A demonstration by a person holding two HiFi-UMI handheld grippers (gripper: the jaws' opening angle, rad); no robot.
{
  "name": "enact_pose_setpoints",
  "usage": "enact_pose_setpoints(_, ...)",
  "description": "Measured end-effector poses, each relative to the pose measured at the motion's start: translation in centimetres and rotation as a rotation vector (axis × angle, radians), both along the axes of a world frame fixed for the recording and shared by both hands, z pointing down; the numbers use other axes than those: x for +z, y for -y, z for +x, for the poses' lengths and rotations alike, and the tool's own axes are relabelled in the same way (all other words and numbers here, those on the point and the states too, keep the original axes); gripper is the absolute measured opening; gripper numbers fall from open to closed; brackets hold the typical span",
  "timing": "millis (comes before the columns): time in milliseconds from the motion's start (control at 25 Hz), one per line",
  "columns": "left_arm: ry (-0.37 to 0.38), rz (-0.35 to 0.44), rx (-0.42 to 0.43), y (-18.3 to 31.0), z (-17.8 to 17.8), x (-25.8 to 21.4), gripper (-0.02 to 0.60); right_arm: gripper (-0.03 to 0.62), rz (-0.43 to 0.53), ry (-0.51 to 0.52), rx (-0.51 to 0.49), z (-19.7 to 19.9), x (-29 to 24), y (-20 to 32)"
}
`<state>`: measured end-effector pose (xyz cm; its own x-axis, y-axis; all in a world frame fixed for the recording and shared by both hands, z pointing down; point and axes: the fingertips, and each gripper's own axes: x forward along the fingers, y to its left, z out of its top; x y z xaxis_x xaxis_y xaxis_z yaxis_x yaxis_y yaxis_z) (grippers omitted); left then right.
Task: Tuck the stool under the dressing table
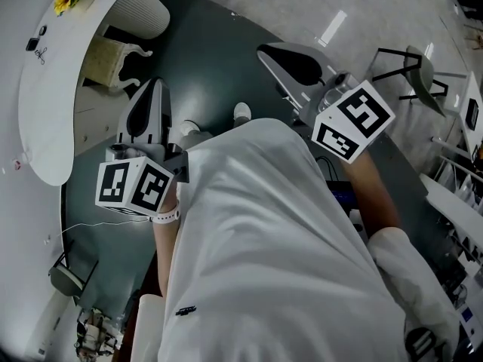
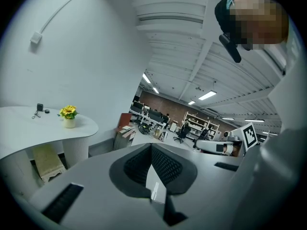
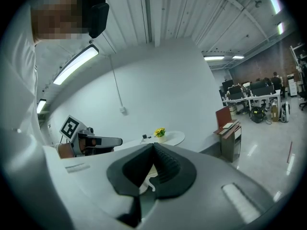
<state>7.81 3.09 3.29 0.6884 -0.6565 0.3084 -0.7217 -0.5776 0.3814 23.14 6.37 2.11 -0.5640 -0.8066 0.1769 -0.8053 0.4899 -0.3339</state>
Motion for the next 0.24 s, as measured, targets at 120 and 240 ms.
enact_pose_setpoints(120, -0.001, 0.004, 0.001, -0.08, -0.06, -0.15, 0.009, 0.011, 0.002, -0.005, -0.003, -0.08, -0.07, -0.33)
enact_pose_setpoints(240, -0.002, 0.013, 0.001, -0.02, 0.00, -0.37, 0.009, 0.011, 0.008, -0.013, -0.002, 0.24, -0.21, -0.55)
